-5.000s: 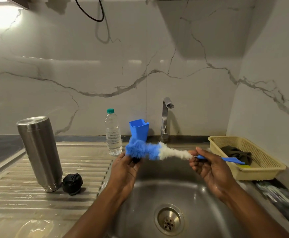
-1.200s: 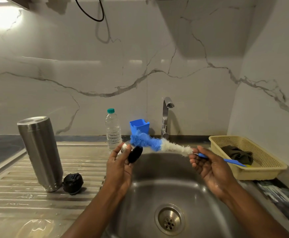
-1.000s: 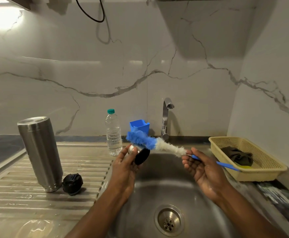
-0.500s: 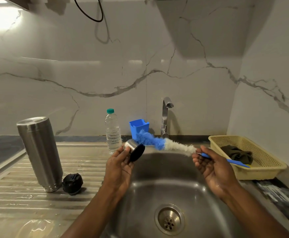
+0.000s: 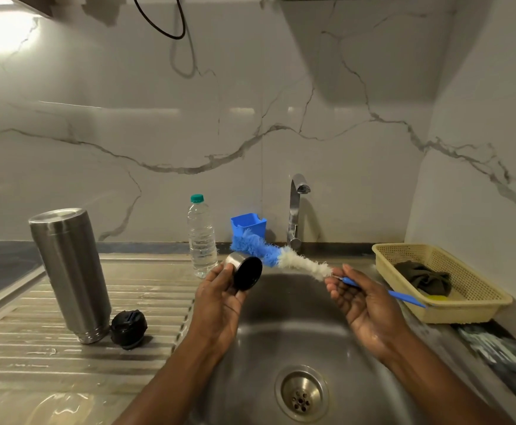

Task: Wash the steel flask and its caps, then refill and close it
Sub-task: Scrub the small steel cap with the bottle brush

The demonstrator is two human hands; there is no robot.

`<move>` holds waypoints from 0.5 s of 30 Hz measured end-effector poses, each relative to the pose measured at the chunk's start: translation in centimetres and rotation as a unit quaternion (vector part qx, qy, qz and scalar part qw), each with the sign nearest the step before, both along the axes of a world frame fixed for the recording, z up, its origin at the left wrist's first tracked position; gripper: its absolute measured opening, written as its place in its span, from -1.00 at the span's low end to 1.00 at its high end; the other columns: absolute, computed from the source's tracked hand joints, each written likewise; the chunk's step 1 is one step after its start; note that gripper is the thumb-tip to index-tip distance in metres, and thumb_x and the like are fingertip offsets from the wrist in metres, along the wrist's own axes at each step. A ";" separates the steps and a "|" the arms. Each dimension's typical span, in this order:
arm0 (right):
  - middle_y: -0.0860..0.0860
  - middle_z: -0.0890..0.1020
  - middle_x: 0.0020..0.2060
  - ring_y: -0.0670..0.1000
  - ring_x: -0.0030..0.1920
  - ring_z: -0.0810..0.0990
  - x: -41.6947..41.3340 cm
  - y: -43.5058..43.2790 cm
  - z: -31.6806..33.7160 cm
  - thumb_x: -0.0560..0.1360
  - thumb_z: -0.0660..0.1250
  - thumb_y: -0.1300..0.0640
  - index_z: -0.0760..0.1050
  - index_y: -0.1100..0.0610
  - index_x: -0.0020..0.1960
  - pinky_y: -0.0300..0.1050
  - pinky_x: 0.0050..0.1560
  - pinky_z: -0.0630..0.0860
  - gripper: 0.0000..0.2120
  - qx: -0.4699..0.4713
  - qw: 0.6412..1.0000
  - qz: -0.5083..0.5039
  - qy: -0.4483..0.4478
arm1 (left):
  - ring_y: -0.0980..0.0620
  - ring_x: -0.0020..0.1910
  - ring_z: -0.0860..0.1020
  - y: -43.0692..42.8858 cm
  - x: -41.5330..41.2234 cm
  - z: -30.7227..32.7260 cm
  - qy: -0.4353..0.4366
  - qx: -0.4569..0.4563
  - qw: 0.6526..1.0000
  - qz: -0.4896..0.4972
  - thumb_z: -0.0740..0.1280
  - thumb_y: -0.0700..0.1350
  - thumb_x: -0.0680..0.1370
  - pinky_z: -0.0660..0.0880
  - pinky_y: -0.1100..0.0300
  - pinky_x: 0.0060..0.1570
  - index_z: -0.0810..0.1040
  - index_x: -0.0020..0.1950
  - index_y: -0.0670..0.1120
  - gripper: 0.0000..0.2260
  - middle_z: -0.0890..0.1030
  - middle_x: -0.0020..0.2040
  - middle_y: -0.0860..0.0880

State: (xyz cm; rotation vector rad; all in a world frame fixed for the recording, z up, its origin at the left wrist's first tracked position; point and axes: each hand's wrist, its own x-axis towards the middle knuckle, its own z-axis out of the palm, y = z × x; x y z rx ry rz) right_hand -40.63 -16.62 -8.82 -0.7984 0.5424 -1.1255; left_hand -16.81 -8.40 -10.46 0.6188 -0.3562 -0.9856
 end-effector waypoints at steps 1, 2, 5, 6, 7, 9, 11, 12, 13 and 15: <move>0.24 0.72 -0.19 0.04 -0.26 0.74 -0.3 -0.1 0.2 0.62 0.34 0.19 0.67 0.33 0.00 -0.19 -0.28 0.68 -0.79 0.002 1.000 -0.006 0.000 | -0.28 0.39 0.57 0.0 0.3 0.1 0.003 -0.002 1.000 0.002 0.29 -0.25 0.67 0.50 -0.17 0.42 0.56 0.25 -0.21 -0.82 0.60 0.35 -0.36; 0.23 0.72 -0.19 0.04 -0.27 0.74 -0.6 -0.2 0.3 0.62 0.34 0.19 0.67 0.33 0.00 -0.20 -0.30 0.68 -0.79 0.004 1.000 -0.015 -0.001 | -0.27 0.39 0.57 0.1 0.6 0.2 0.007 -0.001 1.000 0.004 0.29 -0.24 0.68 0.55 -0.14 0.36 0.56 0.24 -0.21 -0.84 0.60 0.34 -0.36; 0.23 0.72 -0.19 0.05 -0.26 0.74 -0.5 0.0 0.1 0.61 0.35 0.19 0.66 0.33 0.03 -0.19 -0.28 0.68 -0.79 0.006 1.000 -0.009 0.000 | -0.25 0.35 0.61 0.2 0.2 0.3 0.017 0.005 1.000 0.002 0.29 -0.23 0.68 0.62 -0.06 0.24 0.52 0.36 -0.26 -0.74 0.62 0.33 -0.35; 0.24 0.72 -0.18 0.05 -0.25 0.74 -0.2 0.1 0.0 0.61 0.35 0.18 0.66 0.33 0.03 -0.18 -0.26 0.69 -0.79 0.007 1.000 -0.003 0.001 | -0.25 0.34 0.61 0.2 -0.2 0.3 0.020 0.007 1.000 -0.001 0.29 -0.23 0.68 0.62 -0.06 0.24 0.48 0.41 -0.29 -0.69 0.62 0.33 -0.35; 0.24 0.72 -0.17 0.06 -0.24 0.74 0.1 0.1 0.0 0.61 0.35 0.18 0.66 0.33 0.03 -0.18 -0.25 0.70 -0.79 0.006 1.000 0.002 0.002 | -0.25 0.34 0.61 0.2 -0.4 0.2 0.026 0.008 1.000 -0.003 0.29 -0.23 0.68 0.61 -0.07 0.25 0.46 0.44 -0.30 -0.66 0.61 0.33 -0.35; 0.23 0.73 -0.19 0.05 -0.26 0.74 -0.1 0.1 0.4 0.62 0.34 0.18 0.66 0.33 0.02 -0.19 -0.27 0.69 -0.78 0.001 1.000 -0.004 0.004 | -0.27 0.37 0.59 0.0 -0.1 0.1 0.042 0.005 0.999 -0.002 0.29 -0.23 0.68 0.55 -0.14 0.36 0.46 0.44 -0.29 -0.66 0.60 0.35 -0.36; 0.22 0.72 -0.23 0.03 -0.30 0.73 -0.8 -0.2 0.6 0.61 0.35 0.18 0.65 0.34 0.03 -0.21 -0.32 0.67 -0.79 0.001 1.000 -0.026 0.003 | -0.29 0.43 0.54 -0.2 0.6 0.1 0.052 0.005 0.999 0.005 0.31 -0.23 0.65 0.42 -0.21 0.49 0.47 0.45 -0.28 -0.63 0.57 0.38 -0.37; 0.21 0.72 -0.24 0.03 -0.31 0.72 -1.0 -0.2 0.6 0.61 0.35 0.18 0.64 0.34 0.04 -0.21 -0.33 0.67 -0.79 0.004 1.000 -0.030 0.002 | -0.29 0.44 0.52 -0.2 0.7 0.1 0.051 0.006 0.999 0.010 0.33 -0.22 0.62 0.37 -0.22 0.52 0.46 0.47 -0.27 -0.59 0.57 0.39 -0.36; 0.21 0.72 -0.23 0.03 -0.31 0.72 -0.9 -0.1 0.4 0.61 0.35 0.19 0.64 0.34 0.05 -0.21 -0.33 0.67 -0.79 0.008 1.000 -0.025 -0.001 | -0.29 0.44 0.52 -0.2 0.6 0.0 0.049 0.005 0.999 0.010 0.35 -0.20 0.59 0.36 -0.22 0.53 0.46 0.47 -0.27 -0.55 0.57 0.38 -0.35; 0.22 0.72 -0.20 0.04 -0.28 0.73 -0.2 0.1 0.2 0.62 0.35 0.18 0.64 0.34 0.06 -0.19 -0.30 0.68 -0.79 0.012 1.000 -0.003 -0.004 | -0.27 0.42 0.55 -0.2 0.1 -0.1 0.040 0.010 0.999 -0.004 0.37 -0.17 0.57 0.40 -0.21 0.50 0.47 0.47 -0.25 -0.53 0.59 0.37 -0.33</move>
